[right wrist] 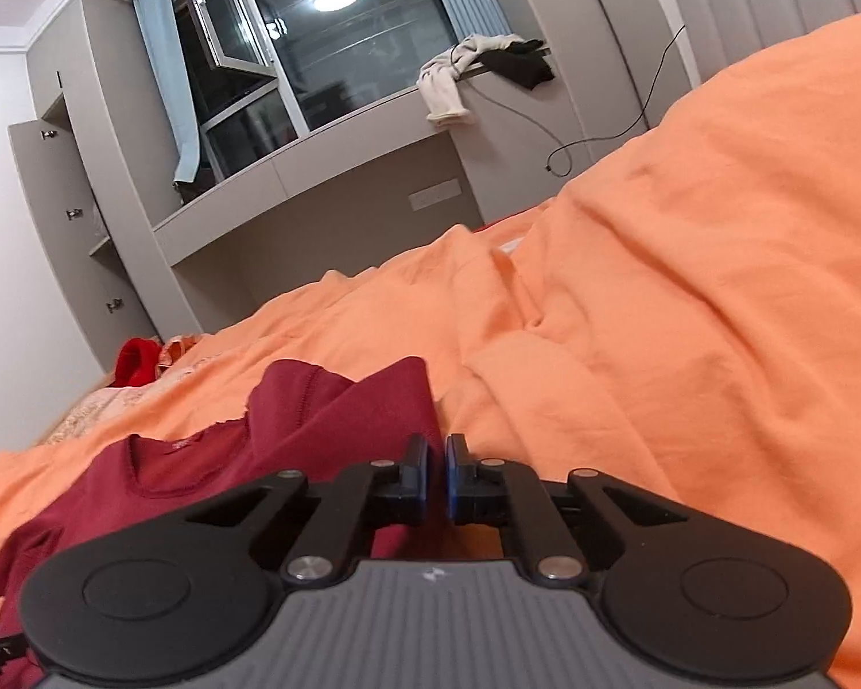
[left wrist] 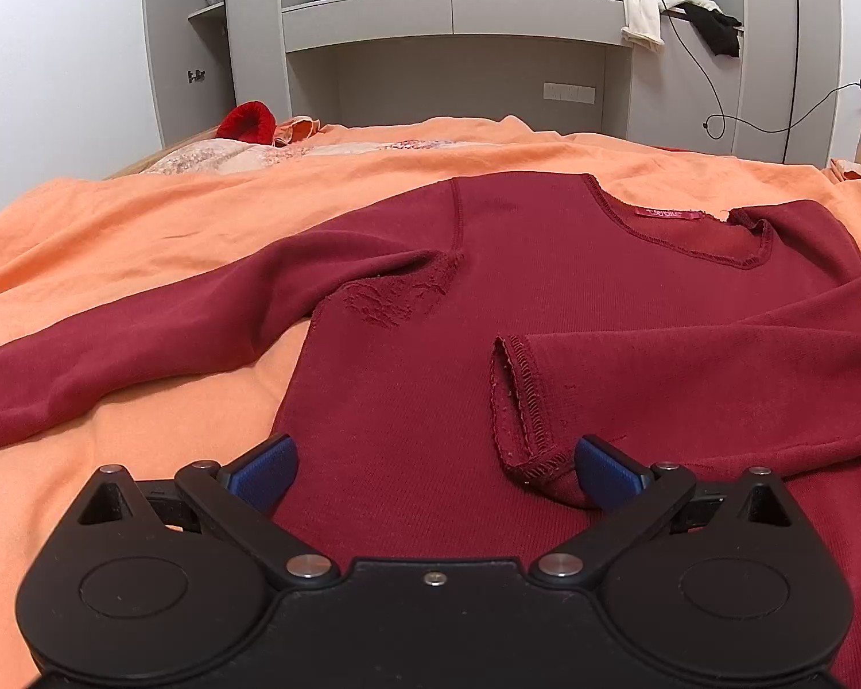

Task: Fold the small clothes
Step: 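Carry the held cuff across the sweater body and open the right tool, then withdraw the open right tool from the folded sleeve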

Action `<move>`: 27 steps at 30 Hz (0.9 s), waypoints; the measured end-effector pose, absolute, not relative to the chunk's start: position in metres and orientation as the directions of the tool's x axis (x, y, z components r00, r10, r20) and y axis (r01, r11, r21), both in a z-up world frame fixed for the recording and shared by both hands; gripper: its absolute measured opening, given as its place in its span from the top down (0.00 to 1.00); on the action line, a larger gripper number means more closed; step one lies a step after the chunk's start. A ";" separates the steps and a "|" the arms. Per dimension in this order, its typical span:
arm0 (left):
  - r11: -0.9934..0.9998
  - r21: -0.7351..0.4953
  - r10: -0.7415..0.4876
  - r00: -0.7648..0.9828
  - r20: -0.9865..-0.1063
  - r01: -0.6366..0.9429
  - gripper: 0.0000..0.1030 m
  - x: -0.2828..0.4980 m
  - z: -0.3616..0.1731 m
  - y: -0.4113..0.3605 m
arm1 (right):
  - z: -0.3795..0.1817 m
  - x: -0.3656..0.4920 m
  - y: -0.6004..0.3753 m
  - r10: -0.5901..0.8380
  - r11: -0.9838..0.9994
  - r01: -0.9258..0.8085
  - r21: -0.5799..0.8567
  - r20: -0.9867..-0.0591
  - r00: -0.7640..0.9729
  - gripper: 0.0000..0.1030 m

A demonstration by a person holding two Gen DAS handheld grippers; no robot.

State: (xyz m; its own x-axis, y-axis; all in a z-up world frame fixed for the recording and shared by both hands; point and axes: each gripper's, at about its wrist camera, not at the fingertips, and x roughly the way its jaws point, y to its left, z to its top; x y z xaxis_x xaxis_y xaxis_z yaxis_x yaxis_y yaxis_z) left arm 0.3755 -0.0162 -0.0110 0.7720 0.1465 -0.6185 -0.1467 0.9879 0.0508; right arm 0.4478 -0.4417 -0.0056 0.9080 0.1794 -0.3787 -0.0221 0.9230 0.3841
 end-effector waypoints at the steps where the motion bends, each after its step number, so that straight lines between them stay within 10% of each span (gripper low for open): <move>1: 0.988 0.050 0.146 0.772 -0.619 -0.147 0.00 0.376 -0.011 -0.016 | -0.005 0.447 -0.441 0.175 0.926 -0.020 0.378 -0.381 0.908 0.91; 7: 0.988 0.055 0.149 0.771 -0.619 -0.147 0.00 0.375 -0.011 -0.017 | 0.008 0.424 -0.432 0.112 0.979 -0.027 0.204 -0.418 0.901 0.56; 13: 0.987 0.060 0.154 0.772 -0.617 -0.149 0.00 0.375 -0.011 -0.018 | 0.006 0.395 -0.429 0.086 0.996 -0.078 0.037 -0.485 0.870 0.42; 25: 0.986 0.072 0.165 0.774 -0.611 -0.153 0.00 0.372 -0.012 -0.020 | -0.016 0.386 -0.395 0.077 0.965 -0.184 -0.185 -0.473 0.878 0.41; 27: 0.986 0.073 0.165 0.774 -0.612 -0.153 0.00 0.372 -0.012 -0.020 | -0.017 0.388 -0.392 0.058 0.964 -0.170 -0.205 -0.460 0.886 0.54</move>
